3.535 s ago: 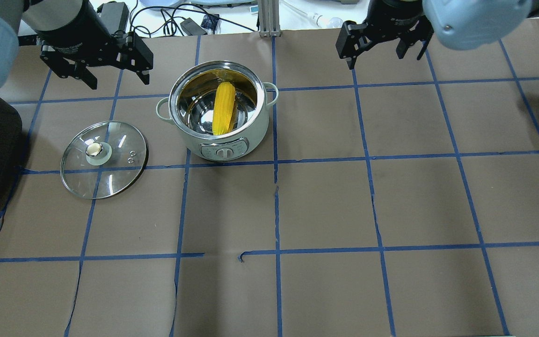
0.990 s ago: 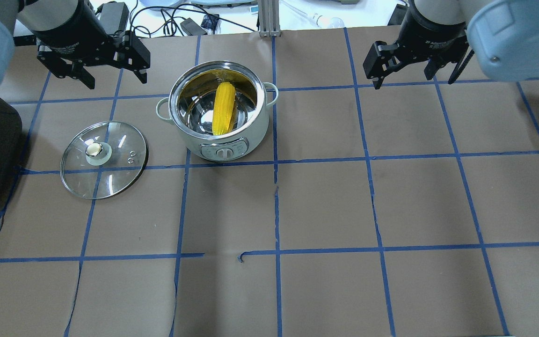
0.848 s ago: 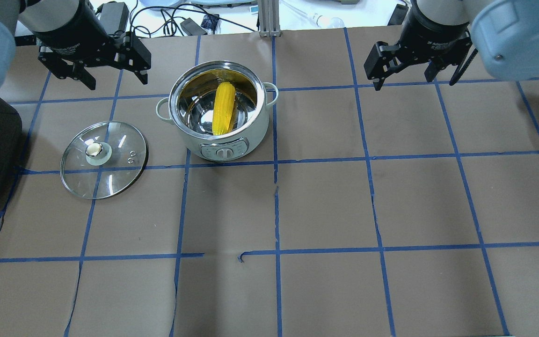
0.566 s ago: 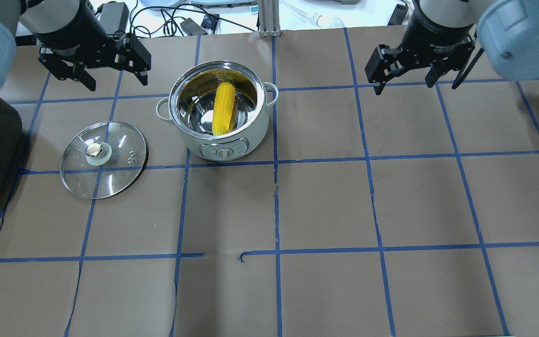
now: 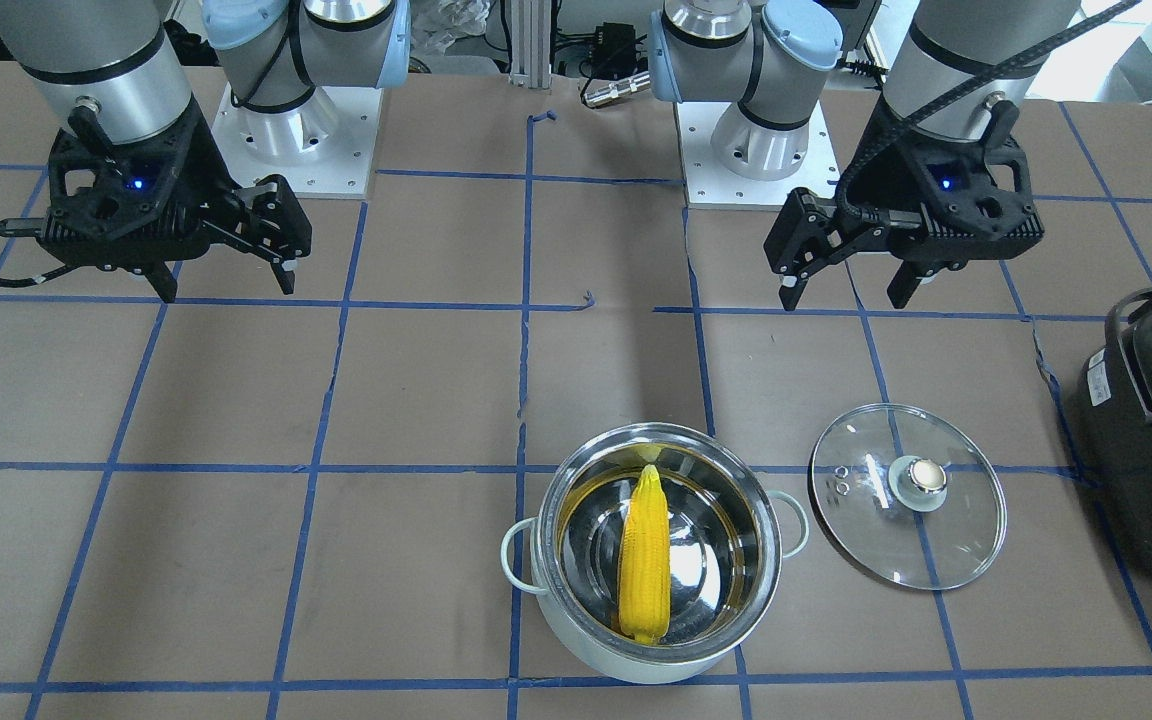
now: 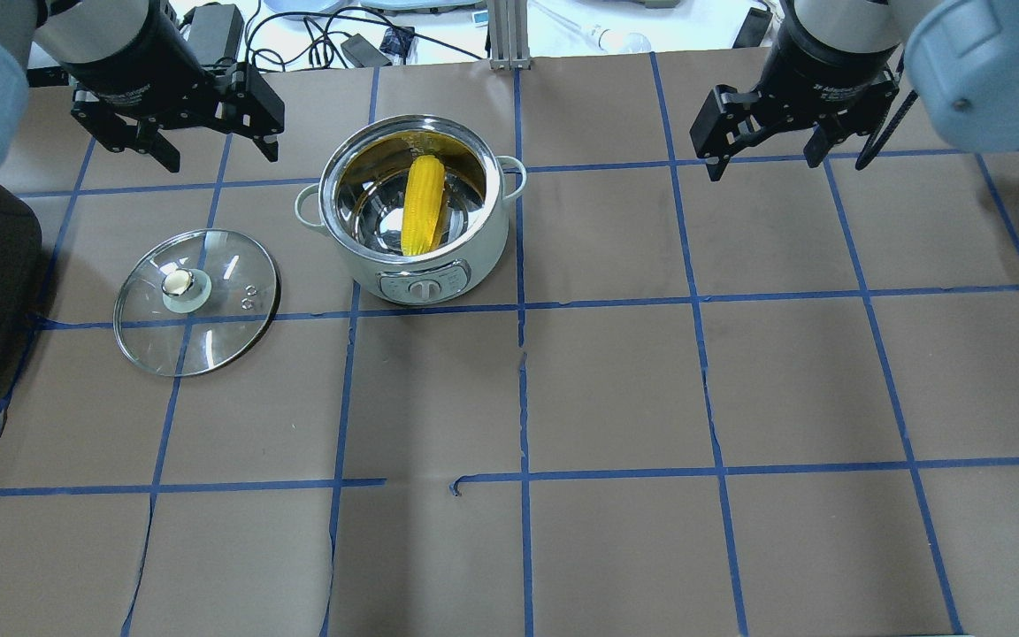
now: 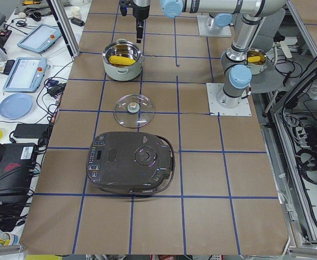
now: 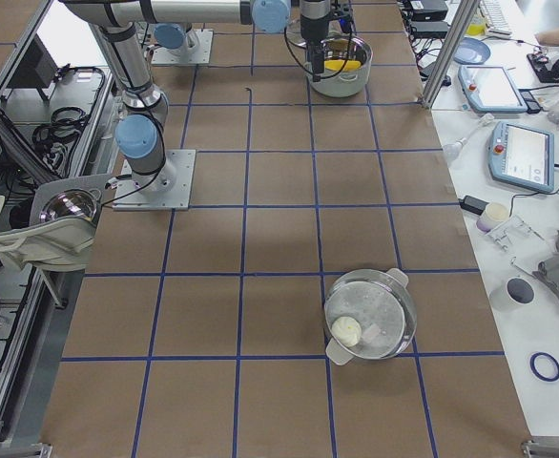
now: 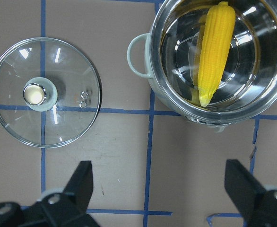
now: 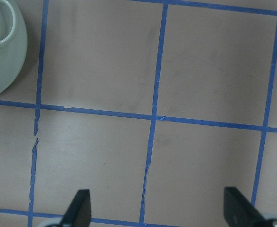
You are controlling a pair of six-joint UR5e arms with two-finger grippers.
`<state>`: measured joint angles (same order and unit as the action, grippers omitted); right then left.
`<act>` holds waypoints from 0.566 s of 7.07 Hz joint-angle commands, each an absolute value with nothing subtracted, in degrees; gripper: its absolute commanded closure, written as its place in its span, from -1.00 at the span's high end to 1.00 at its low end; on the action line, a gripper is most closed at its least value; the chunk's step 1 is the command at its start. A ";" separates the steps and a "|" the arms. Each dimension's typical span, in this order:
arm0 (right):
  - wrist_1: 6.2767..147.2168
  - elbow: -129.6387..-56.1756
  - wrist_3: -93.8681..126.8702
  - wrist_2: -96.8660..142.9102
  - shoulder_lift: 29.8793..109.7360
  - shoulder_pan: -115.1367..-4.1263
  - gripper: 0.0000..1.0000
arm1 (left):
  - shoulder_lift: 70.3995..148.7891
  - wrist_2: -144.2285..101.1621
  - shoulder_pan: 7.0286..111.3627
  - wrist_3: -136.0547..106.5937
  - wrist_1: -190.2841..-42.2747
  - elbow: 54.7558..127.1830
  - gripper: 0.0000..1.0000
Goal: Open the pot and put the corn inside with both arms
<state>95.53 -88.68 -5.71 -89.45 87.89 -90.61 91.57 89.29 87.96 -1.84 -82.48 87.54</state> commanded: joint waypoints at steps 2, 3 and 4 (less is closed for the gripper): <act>95.63 -88.68 -5.54 -89.47 87.89 -90.62 1.00 | 91.49 89.21 87.89 -1.85 -82.62 87.54 1.00; 95.62 -88.68 -5.54 -89.47 87.89 -90.70 1.00 | 91.58 89.12 87.89 -1.85 -82.62 87.63 1.00; 95.62 -88.68 -5.54 -89.47 87.89 -90.70 1.00 | 91.50 89.21 88.15 -1.85 -82.62 87.63 1.00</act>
